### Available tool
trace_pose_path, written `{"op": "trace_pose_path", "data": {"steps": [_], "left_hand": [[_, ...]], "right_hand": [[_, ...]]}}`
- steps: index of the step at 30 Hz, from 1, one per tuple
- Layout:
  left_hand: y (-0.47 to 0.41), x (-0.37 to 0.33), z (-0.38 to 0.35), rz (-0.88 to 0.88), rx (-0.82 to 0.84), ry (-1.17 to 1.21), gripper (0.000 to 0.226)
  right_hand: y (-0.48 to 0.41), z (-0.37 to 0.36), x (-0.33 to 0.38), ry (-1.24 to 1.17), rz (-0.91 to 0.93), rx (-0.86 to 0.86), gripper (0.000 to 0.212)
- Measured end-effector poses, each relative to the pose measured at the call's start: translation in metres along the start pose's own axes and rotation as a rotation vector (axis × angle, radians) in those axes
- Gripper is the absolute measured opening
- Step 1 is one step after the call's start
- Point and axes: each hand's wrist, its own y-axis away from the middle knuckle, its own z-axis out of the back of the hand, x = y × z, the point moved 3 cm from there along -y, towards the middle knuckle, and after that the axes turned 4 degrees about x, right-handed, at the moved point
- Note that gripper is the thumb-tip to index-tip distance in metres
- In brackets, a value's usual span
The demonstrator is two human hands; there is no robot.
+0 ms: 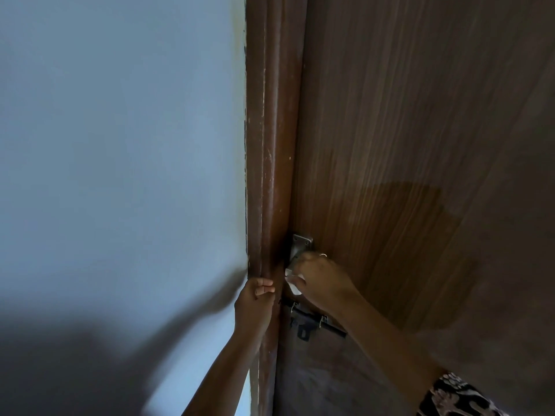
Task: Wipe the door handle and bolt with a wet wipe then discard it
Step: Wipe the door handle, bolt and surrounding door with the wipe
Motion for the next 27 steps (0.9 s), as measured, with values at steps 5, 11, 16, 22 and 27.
{"op": "trace_pose_path", "data": {"steps": [5,11,16,22,27], "left_hand": [[-0.001,0.006,-0.008,0.017,0.025,-0.022,0.016],[0.004,0.006,-0.016,0.016,0.053,-0.01,0.019],[0.007,0.009,-0.017,0.02,0.072,-0.012,0.02],[0.005,0.013,-0.016,0.028,0.112,-0.029,0.018],[0.001,0.017,-0.018,0.041,0.115,-0.034,0.017]], "right_hand": [[-0.009,-0.009,0.012,0.041,-0.065,-0.085,0.032],[0.0,-0.005,-0.002,-0.064,-0.136,-0.056,0.021],[0.03,0.005,-0.034,-0.261,-0.239,-0.014,0.012],[0.057,0.016,-0.055,-0.409,-0.289,0.054,0.025],[0.057,0.036,-0.063,-0.324,-0.297,-0.189,0.004]]}}
